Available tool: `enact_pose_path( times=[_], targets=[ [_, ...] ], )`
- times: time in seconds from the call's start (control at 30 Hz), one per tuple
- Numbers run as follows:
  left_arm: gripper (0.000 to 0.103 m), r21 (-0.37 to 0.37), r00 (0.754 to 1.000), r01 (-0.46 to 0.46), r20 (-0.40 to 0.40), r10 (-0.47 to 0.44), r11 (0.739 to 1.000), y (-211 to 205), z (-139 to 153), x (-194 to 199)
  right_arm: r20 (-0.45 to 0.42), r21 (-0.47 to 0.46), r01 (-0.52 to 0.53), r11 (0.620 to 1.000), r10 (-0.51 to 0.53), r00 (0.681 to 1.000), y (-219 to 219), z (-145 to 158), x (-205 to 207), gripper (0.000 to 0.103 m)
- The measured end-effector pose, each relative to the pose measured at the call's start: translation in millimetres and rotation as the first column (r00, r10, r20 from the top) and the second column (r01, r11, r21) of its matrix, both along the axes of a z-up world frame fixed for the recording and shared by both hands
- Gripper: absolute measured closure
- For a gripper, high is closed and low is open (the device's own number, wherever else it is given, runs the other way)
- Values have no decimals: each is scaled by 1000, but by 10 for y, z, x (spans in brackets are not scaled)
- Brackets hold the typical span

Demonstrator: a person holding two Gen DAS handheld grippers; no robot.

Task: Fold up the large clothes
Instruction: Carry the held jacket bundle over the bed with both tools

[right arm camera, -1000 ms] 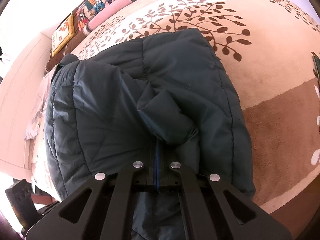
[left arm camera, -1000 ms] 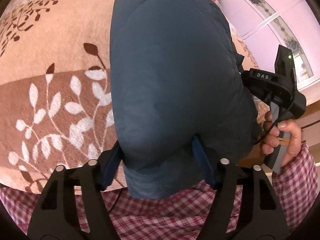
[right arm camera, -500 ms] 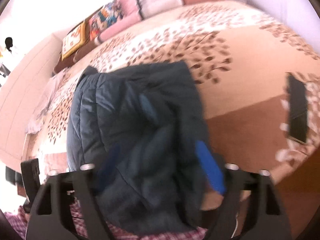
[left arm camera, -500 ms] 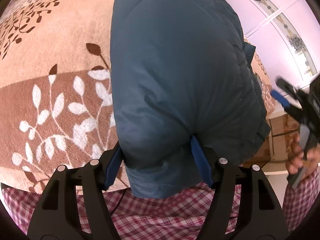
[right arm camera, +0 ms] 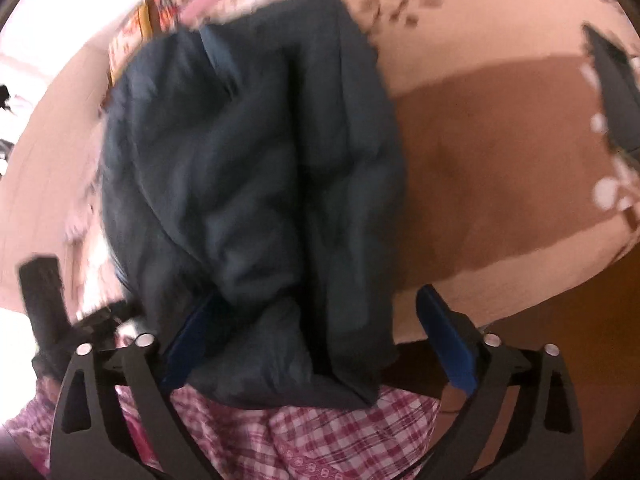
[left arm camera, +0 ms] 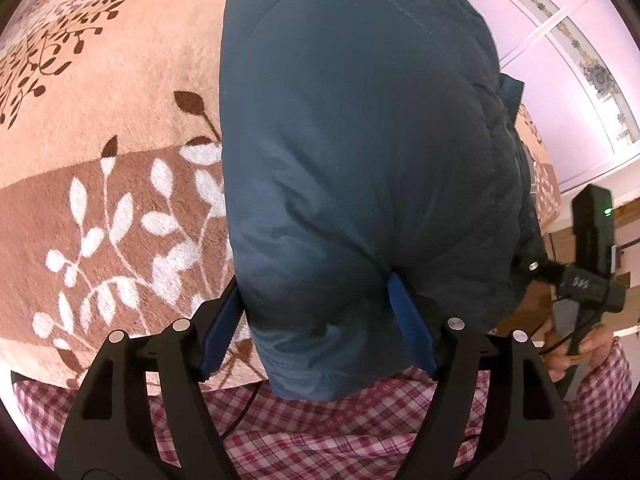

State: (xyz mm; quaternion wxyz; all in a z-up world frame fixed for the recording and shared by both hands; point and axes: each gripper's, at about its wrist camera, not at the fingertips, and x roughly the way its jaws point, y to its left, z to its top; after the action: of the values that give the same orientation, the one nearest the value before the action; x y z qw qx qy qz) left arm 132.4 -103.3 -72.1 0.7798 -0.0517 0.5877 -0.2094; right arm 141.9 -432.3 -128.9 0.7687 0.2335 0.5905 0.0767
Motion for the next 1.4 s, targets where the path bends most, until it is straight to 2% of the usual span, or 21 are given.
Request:
enact_pose_path(
  times=[0.1, 0.2, 0.27, 0.33, 0.37, 0.53, 0.63, 0.77, 0.9, 1.03, 1.4],
  targets=[
    [28, -1, 1000, 1, 0, -1, 1000, -5, -20, 16, -3, 57, 15, 998, -15, 1000, -1, -122, 22, 6],
    [29, -1, 1000, 11, 3, -11, 1000, -19, -24, 33, -2, 44, -4, 999, 4, 1000, 27, -122, 53, 6],
    [32, -4, 1000, 19, 12, -19, 1000, -27, -24, 31, 2, 59, -21, 998, 21, 1000, 36, -112, 58, 10],
    [35, -2, 999, 29, 27, -29, 1000, -30, -2, 19, 20, 122, -35, 992, 33, 999, 70, -61, 57, 37],
    [38, 0, 999, 31, 34, -31, 1000, -30, 9, 16, 32, 123, -36, 992, 32, 999, 101, -23, 57, 41],
    [47, 45, 990, 37, 133, -43, 998, -2, 149, -17, 134, -28, -78, 997, 81, 988, 348, 244, 39, 60],
    [51, 72, 979, 26, 199, -40, 997, 81, 230, 11, 198, -123, -122, 985, 144, 969, 574, 406, 48, 64],
    [54, 76, 969, -3, 247, -16, 997, 262, 332, 133, 247, -183, -160, 970, 203, 948, 875, 519, 147, 67],
    [55, 83, 956, -51, 291, 25, 995, 442, 407, 303, 274, -201, -189, 961, 241, 931, 1116, 556, 372, 68],
    [58, 96, 942, -122, 323, 84, 988, 741, 463, 554, 303, -227, -241, 944, 304, 903, 1386, 549, 730, 69],
    [61, 155, 895, -301, 386, 222, 941, 1586, 446, 1250, 331, -311, -362, 879, 457, 826, 2312, 566, 1635, 70]
  ],
)
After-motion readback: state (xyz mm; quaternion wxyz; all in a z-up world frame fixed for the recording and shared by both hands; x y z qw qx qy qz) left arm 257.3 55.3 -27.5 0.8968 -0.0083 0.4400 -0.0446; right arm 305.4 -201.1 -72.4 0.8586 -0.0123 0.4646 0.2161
